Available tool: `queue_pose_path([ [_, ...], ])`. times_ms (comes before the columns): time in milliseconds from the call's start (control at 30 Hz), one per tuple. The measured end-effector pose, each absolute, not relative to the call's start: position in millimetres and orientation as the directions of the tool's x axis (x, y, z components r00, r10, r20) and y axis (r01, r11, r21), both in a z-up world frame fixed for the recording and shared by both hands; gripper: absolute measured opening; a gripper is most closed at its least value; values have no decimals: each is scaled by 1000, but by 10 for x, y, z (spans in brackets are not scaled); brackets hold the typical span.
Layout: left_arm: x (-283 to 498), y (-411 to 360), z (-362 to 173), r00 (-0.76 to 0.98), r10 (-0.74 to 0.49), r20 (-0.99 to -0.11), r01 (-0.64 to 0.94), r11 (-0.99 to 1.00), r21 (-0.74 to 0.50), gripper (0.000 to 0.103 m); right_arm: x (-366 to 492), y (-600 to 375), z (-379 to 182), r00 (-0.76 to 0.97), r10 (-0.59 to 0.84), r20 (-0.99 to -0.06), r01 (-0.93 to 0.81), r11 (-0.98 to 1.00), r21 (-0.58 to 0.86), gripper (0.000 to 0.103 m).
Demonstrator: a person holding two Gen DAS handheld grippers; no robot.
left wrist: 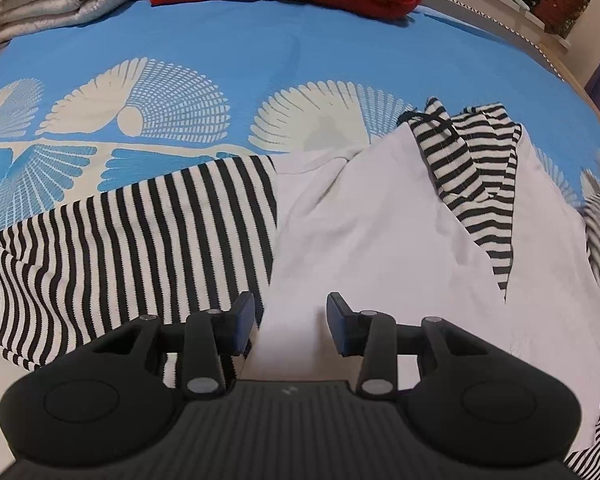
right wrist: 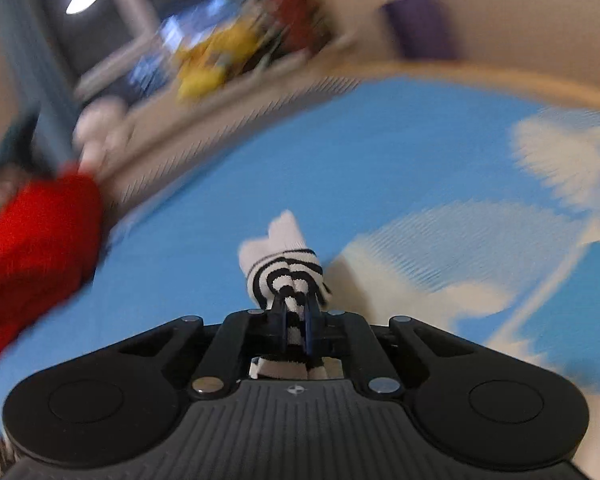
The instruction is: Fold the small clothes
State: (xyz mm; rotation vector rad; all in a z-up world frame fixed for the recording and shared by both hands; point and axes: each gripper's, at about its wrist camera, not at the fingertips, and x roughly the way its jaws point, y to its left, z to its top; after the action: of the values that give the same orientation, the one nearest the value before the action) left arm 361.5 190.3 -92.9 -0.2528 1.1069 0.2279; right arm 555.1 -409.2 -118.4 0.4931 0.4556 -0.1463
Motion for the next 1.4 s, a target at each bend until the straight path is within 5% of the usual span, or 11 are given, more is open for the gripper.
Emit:
queue_pose_path([
  [100,3597,1937,-888,438,55,-897,-314,945,-95,44,5017,-4701,-1152,872,-256,-418,451,754,479,7],
  [200,3583,1929,-855,444,51,-894,-308,946,-98,44,4620,-5283,-1385,739,-432,-516,660,620,425,6],
  [300,3579,1906,-842,448,44,-893,-299,949,-103,44,4401,-5626,-1738,698,-338,-631,698,517,496,9],
  [467,3596,1880,-850,445,46,-894,-303,947,-103,44,4326,-5593,-1790,728,-308,-612,666,530,525,19],
  [667,3605,1816,-826,446,45,-894,-278,956,-91,44,4419,-5636,-1702,687,-368,-627,705,546,452,5],
  [733,3600,1831,-797,451,43,-891,-272,958,-92,44,4401,-5609,-1677,652,-372,-660,724,563,398,8],
  [767,3590,1848,-770,455,42,-889,-270,958,-93,44,4369,-5581,-1646,644,-378,-665,726,575,377,21],
  [900,3484,1903,-644,493,34,-870,-254,961,-106,44,4061,-5295,-1369,673,-360,-646,642,717,270,26],
  [1067,3221,1951,-392,580,23,-814,-218,968,-127,44,3307,-4737,-964,772,-128,-623,375,882,284,26],
  [1233,2806,1874,-234,628,-45,-777,-141,975,-170,44,2672,-4209,-765,697,75,-713,129,965,228,26],
  [1400,2186,1871,-79,589,-96,-802,-111,974,-198,44,2155,-3914,-763,636,53,-770,87,986,139,27],
])
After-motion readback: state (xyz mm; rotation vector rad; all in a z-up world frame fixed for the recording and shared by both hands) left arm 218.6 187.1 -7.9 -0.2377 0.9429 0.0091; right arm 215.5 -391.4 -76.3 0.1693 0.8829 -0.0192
